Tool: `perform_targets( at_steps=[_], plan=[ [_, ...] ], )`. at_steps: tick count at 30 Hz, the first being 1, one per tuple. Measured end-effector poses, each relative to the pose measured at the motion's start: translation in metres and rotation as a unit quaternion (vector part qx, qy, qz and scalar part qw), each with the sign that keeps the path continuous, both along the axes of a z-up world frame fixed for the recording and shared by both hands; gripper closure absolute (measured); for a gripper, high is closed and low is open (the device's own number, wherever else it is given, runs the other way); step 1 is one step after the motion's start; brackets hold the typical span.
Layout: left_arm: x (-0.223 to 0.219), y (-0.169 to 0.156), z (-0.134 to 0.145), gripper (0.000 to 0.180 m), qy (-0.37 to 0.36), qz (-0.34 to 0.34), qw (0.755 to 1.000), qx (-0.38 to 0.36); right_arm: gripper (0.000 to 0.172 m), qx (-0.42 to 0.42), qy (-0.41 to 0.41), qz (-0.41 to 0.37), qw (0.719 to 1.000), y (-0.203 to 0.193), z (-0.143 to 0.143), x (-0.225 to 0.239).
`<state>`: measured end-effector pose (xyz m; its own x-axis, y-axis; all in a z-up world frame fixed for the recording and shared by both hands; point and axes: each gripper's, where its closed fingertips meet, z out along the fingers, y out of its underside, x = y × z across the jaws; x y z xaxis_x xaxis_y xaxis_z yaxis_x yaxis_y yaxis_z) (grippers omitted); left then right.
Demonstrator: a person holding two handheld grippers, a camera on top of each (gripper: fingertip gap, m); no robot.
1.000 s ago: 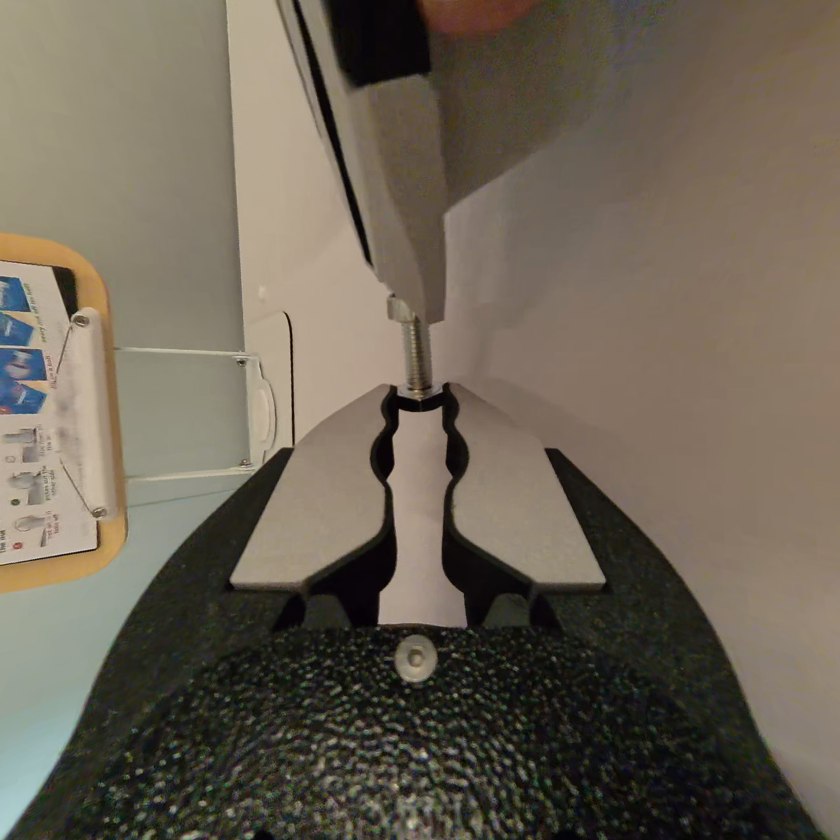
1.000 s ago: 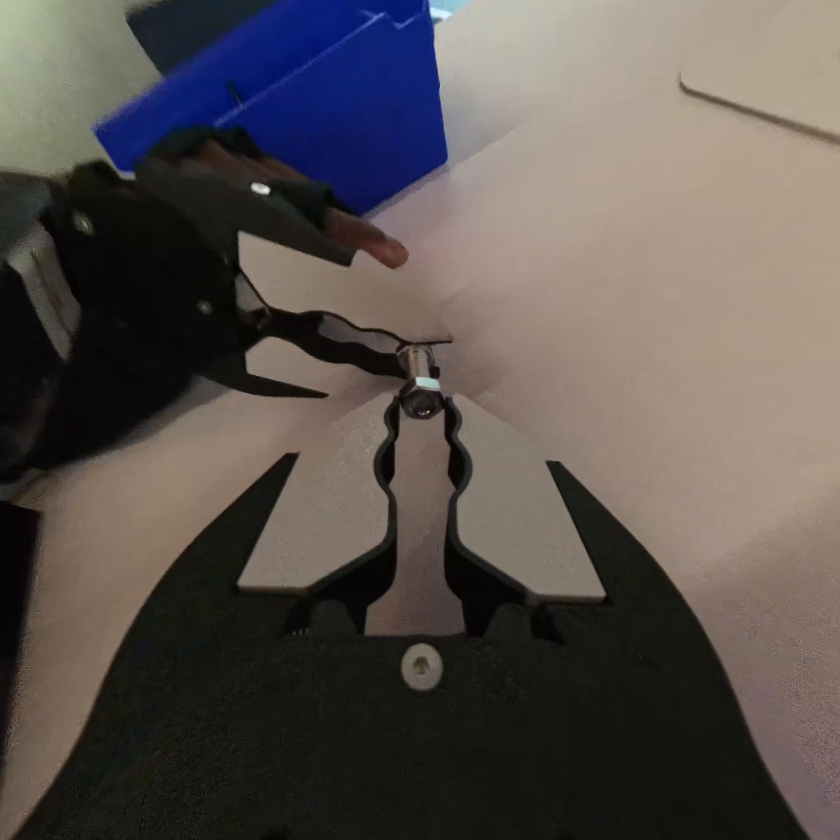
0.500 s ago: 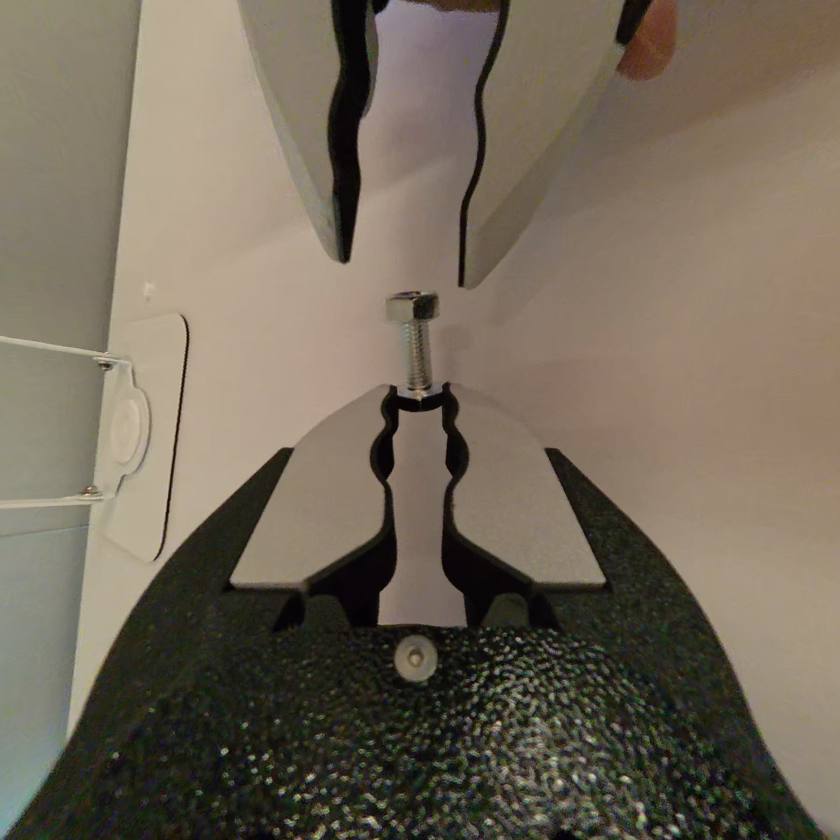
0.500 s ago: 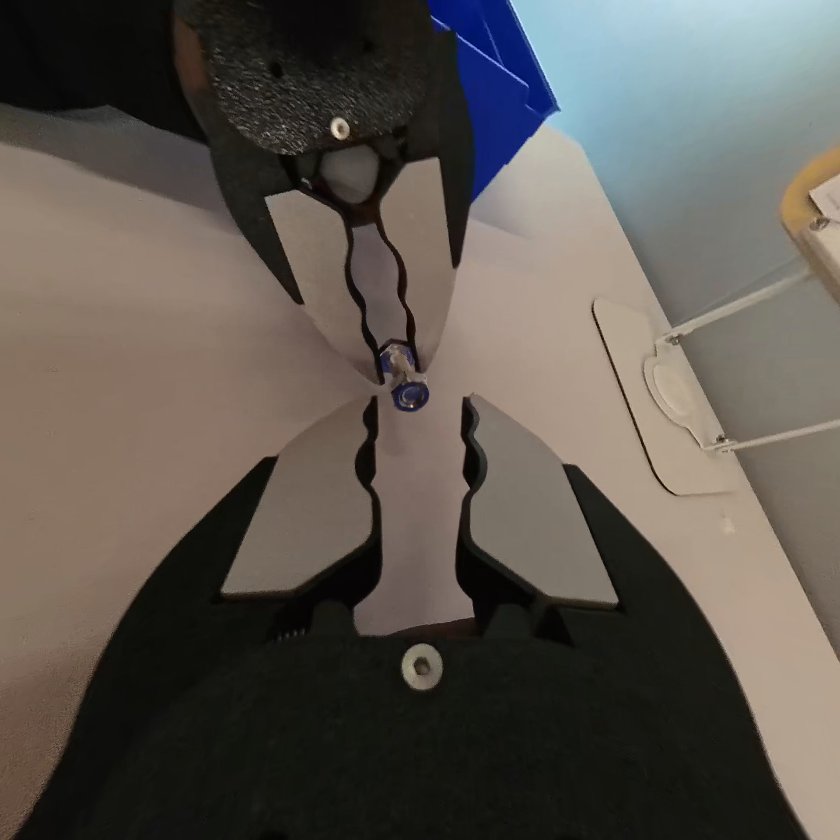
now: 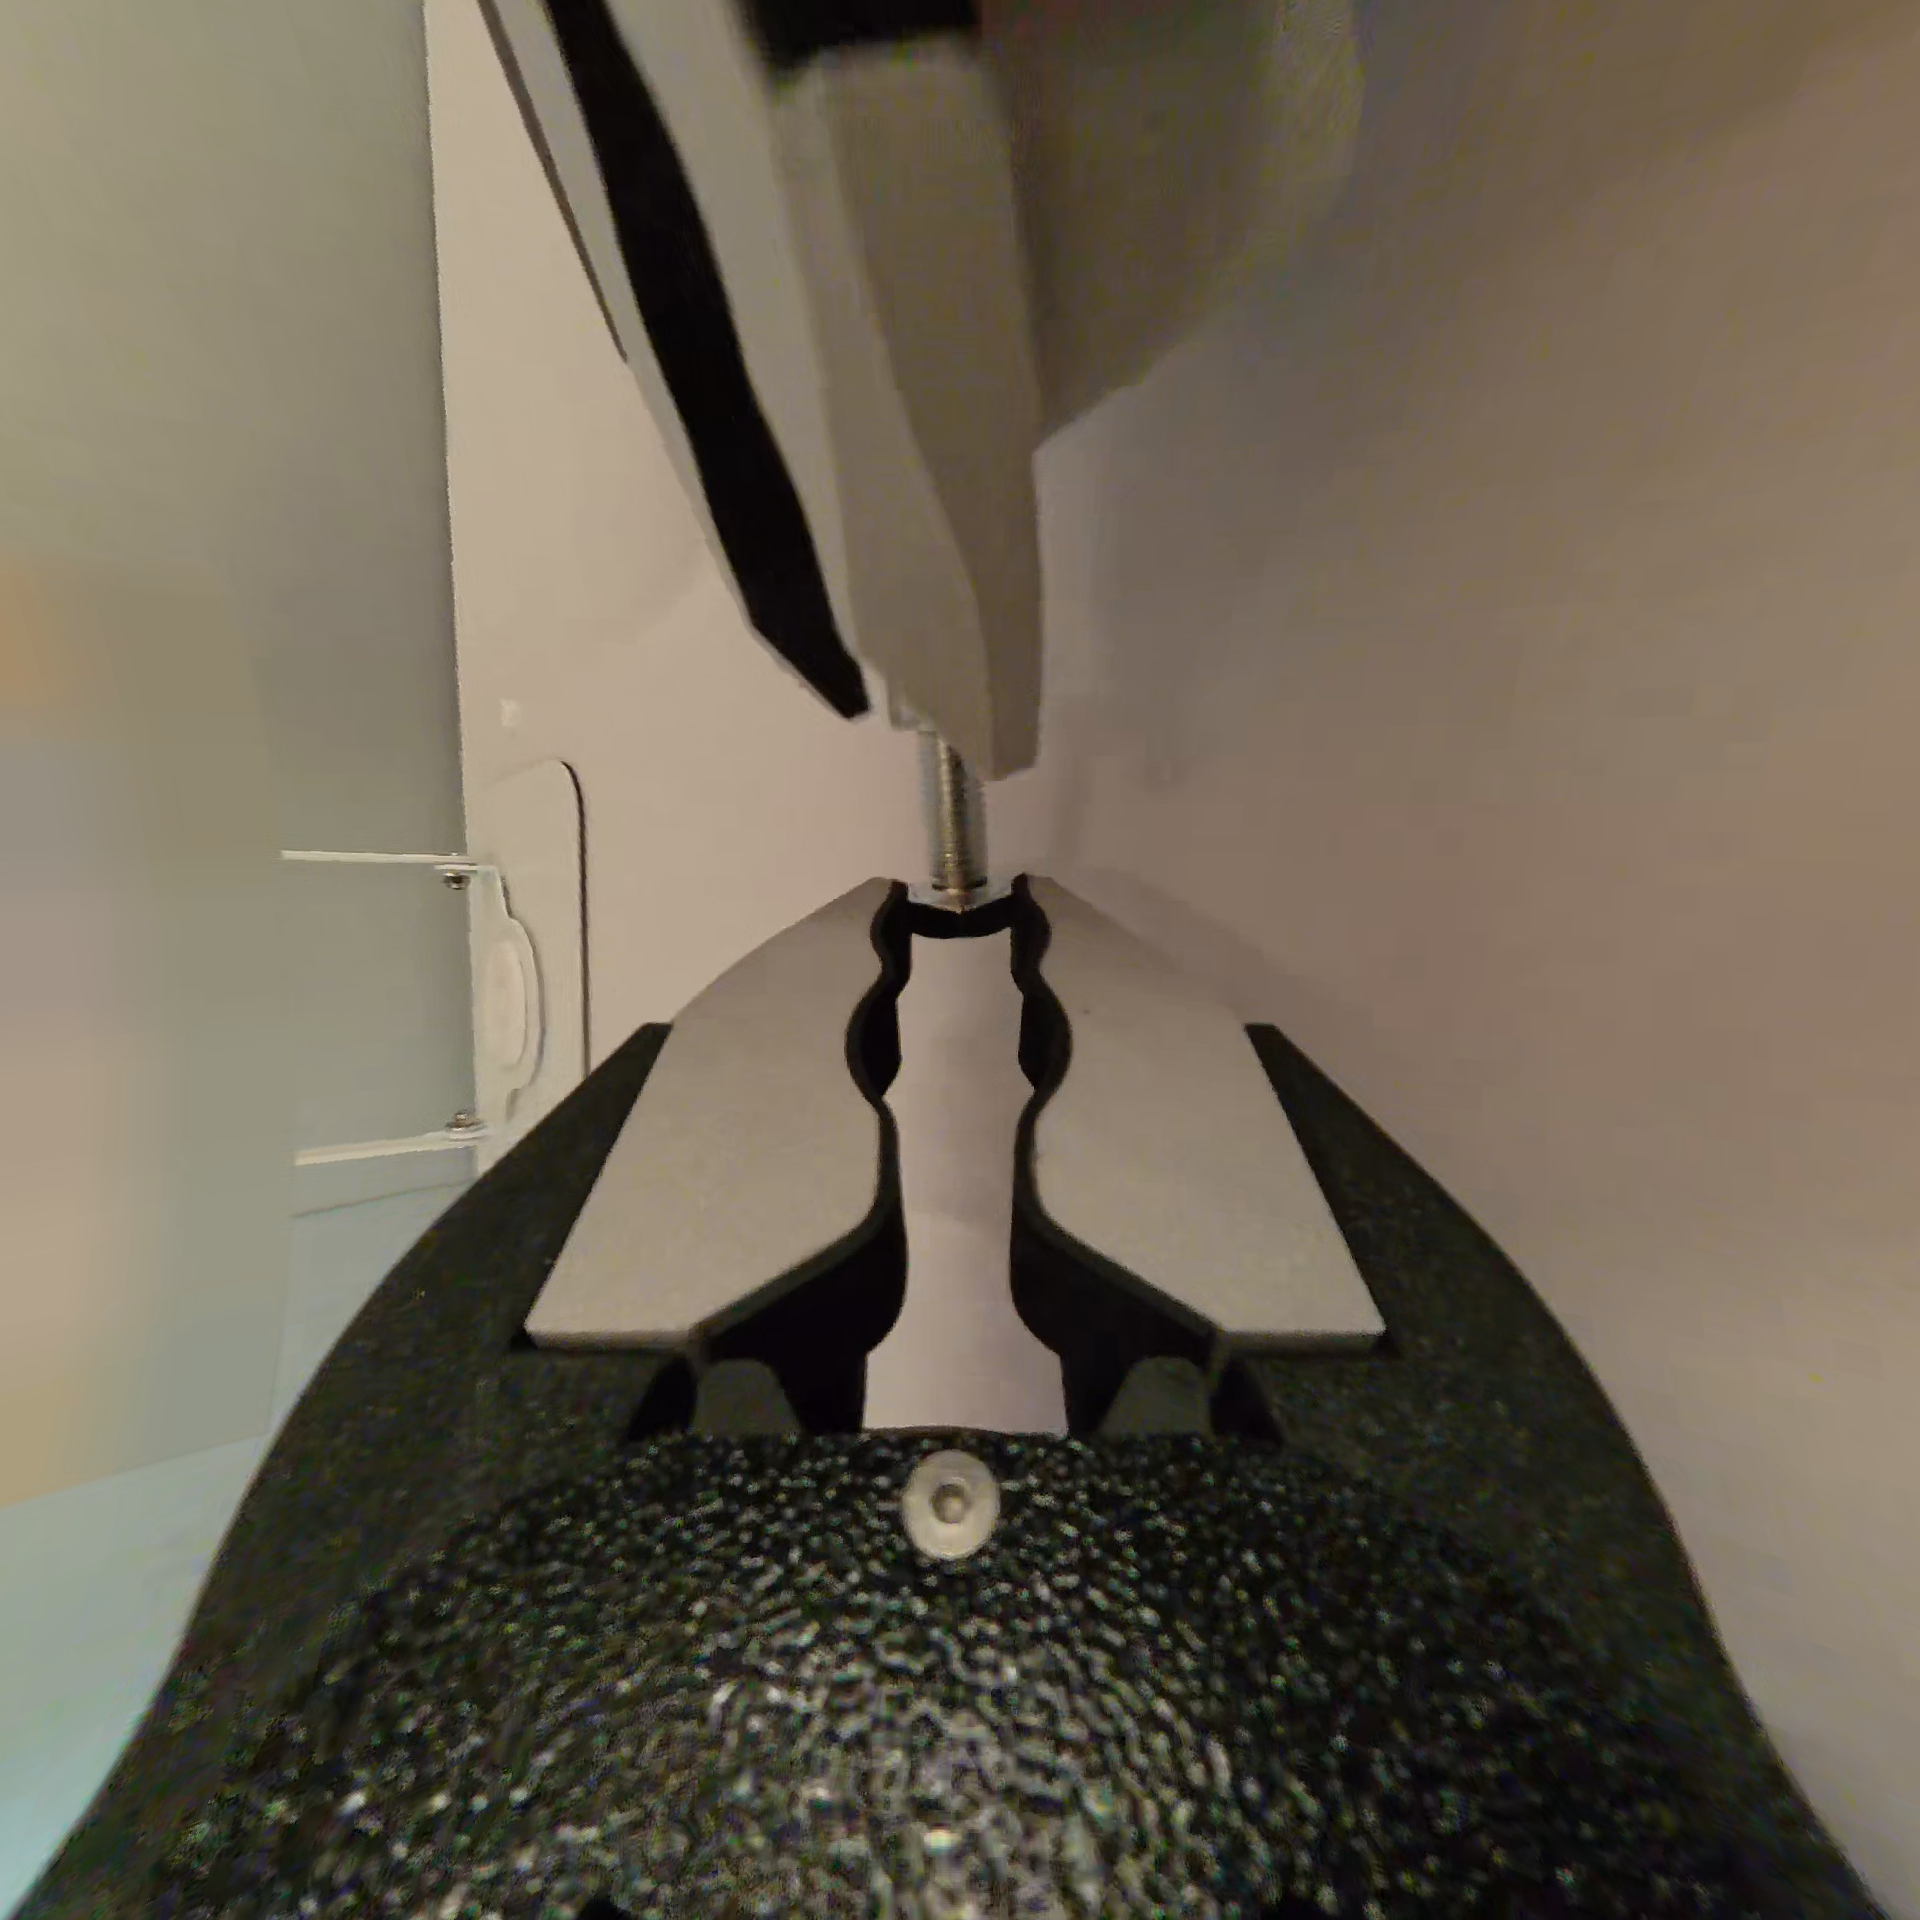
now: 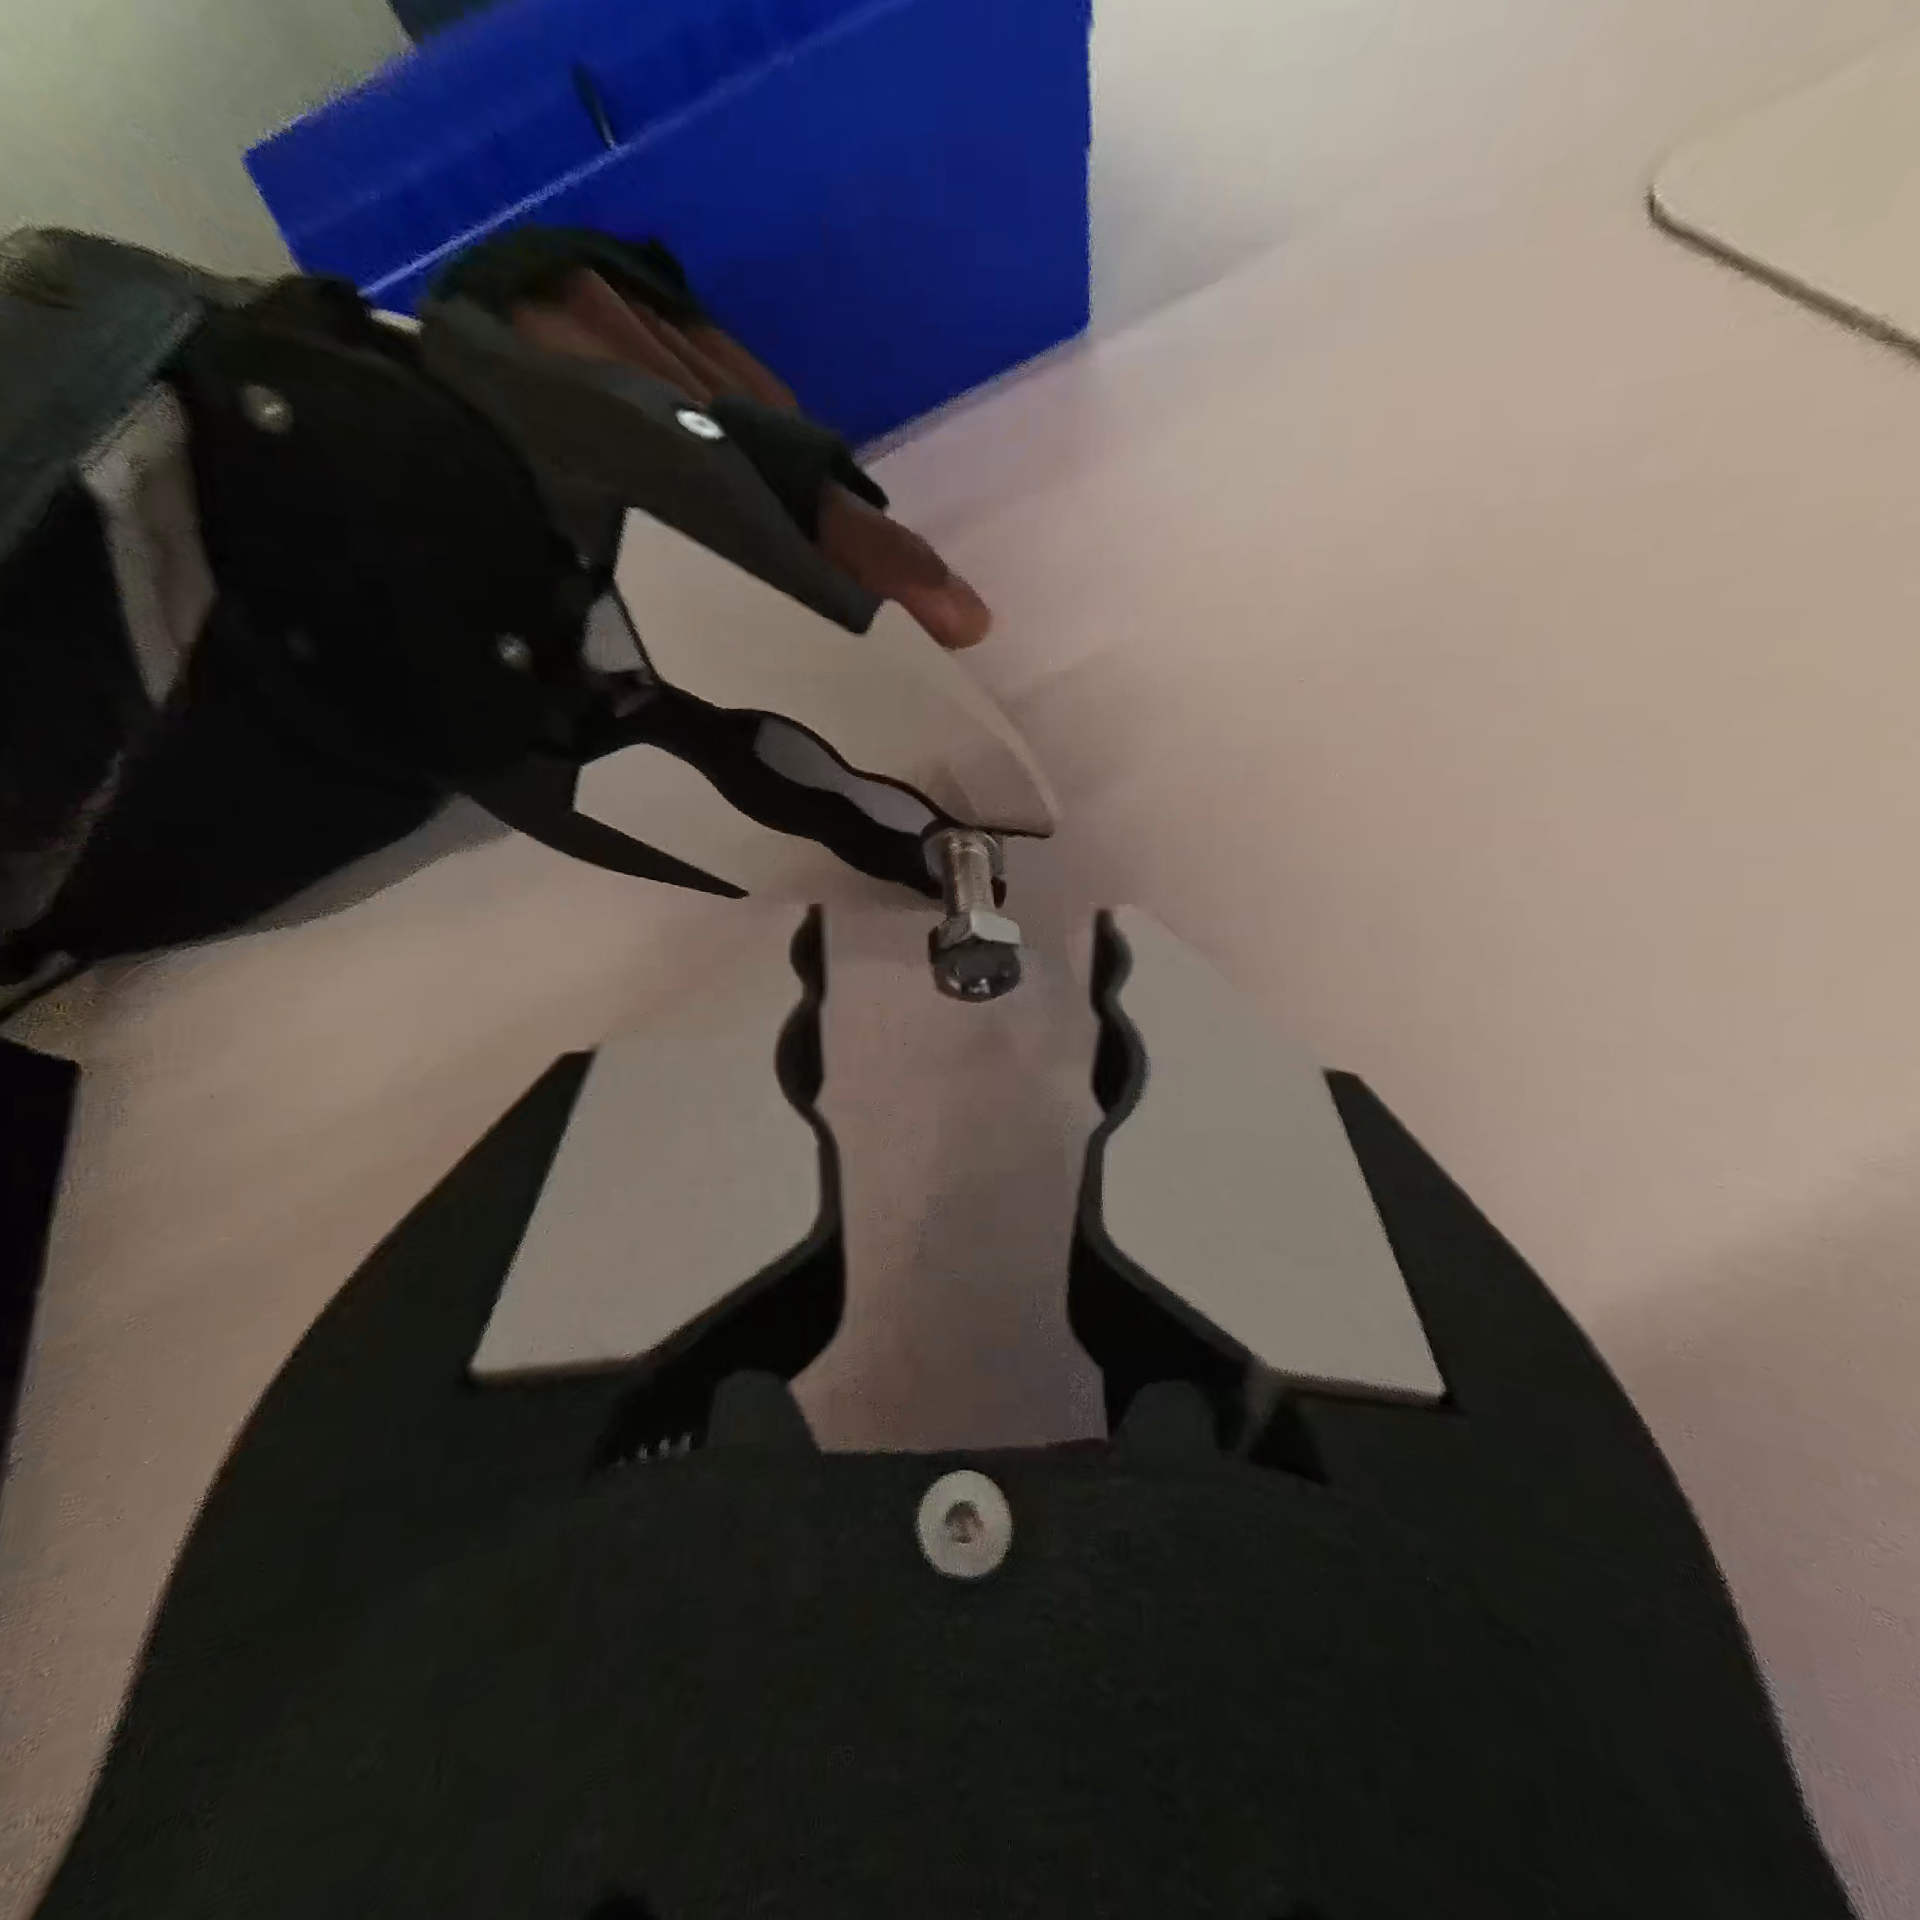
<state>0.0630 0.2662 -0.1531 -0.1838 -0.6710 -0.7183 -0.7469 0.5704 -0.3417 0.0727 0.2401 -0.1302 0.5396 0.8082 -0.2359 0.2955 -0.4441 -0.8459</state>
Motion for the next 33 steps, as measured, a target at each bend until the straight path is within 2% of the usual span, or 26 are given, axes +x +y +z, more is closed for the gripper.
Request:
perform_targets(
  at_steps=[3, 7, 11, 14, 17, 19, 21, 22, 24, 26, 28, 33],
  plan=[
    [-0.003, 0.0, 0.001, 0.162, -0.027, 0.009, 0.998, -0.06, 0.117, 0.11, -0.068, 0.022, 0.991, 0.001, 0.006, 0.006],
    [-0.005, -0.009, 0.003, 0.162, -0.055, 0.007, 0.987, -0.15, 0.123, 0.244, -0.169, 0.067, 0.953, -0.003, 0.006, 0.008],
    [-0.004, -0.019, 0.002, 0.163, -0.059, -0.009, 0.979, -0.197, 0.132, 0.283, -0.193, 0.087, 0.935, -0.007, 0.005, 0.004],
    [-0.001, -0.028, 0.001, 0.163, -0.056, -0.027, 0.974, -0.219, 0.151, 0.295, -0.201, 0.1, 0.929, -0.011, 0.003, -0.001],
    [-0.002, -0.022, -0.001, 0.163, -0.046, -0.015, 0.981, -0.187, 0.154, 0.248, -0.203, 0.076, 0.944, -0.007, -0.003, -0.001],
    [-0.002, -0.012, -0.003, 0.163, -0.03, -0.004, 0.993, -0.118, 0.154, 0.141, -0.157, 0.027, 0.977, -0.002, -0.008, 0.001],
    [-0.003, -0.003, -0.004, 0.162, -0.001, 0.001, 0.999, -0.032, 0.154, 0.023, -0.087, -0.014, 0.996, -0.001, -0.016, 0.001],
    [-0.003, -0.001, -0.004, 0.162, 0.011, 0.001, 1.0, -0.004, 0.154, -0.007, -0.062, -0.019, 0.998, -0.001, -0.017, 0.002],
    [-0.001, 0.0, -0.003, 0.162, 0.012, 0.001, 1.0, 0.014, 0.153, -0.012, -0.037, -0.006, 0.999, 0.0, -0.014, 0.003],
    [-0.001, -0.002, 0.0, 0.162, -0.006, 0.005, 1.0, -0.012, 0.132, 0.039, -0.039, 0.007, 0.998, 0.001, -0.004, 0.005],
    [-0.002, -0.003, 0.004, 0.163, -0.03, 0.01, 0.998, -0.052, 0.126, 0.116, -0.077, 0.023, 0.99, 0.002, 0.004, 0.009],
    [-0.005, -0.009, 0.008, 0.163, -0.067, 0.006, 0.987, -0.146, 0.133, 0.265, -0.179, 0.071, 0.945, -0.005, 0.008, 0.01]
  ],
)
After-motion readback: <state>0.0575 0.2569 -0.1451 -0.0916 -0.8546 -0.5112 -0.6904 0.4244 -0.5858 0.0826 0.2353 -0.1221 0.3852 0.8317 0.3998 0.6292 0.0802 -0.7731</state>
